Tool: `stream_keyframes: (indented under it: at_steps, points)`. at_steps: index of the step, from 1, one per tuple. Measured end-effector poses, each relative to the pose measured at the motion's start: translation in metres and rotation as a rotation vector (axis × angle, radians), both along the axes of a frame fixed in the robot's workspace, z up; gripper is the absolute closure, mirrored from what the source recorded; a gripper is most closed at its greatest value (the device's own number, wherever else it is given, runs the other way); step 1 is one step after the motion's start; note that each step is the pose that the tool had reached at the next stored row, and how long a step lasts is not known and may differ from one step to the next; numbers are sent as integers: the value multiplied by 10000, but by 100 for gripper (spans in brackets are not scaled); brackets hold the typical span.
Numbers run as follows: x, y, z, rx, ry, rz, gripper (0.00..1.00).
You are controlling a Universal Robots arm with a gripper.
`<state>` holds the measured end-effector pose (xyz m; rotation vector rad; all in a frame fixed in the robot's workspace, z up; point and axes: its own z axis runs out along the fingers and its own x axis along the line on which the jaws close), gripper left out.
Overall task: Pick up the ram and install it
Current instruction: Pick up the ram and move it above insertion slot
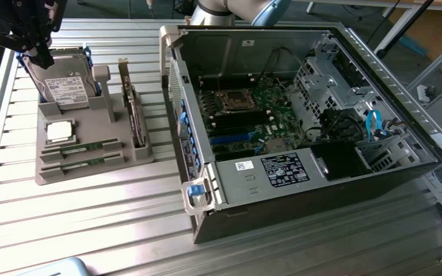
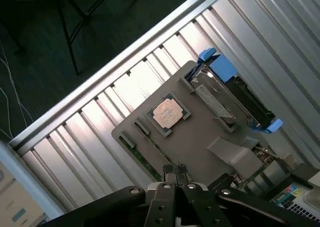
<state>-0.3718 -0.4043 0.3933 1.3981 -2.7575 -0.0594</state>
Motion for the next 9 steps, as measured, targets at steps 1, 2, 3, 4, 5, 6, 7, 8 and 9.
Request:
stream_keyframes:
  at_steps: [1,2,3,4,5,6,7,8,9]
  points:
    - [0,0,0,0,2,166,89]
    - [0,0,0,0,4,345,89]
    - [0,0,0,-1,9,686,89]
    - [0,0,0,0,12,879,89]
    - [0,0,0,0,14,1039,89]
    - [0,0,0,0,17,1255,89]
    - [0,0,0,0,20,1434,89]
    - [0,0,0,0,22,1599,89]
    - [0,0,0,0,25,1764,89]
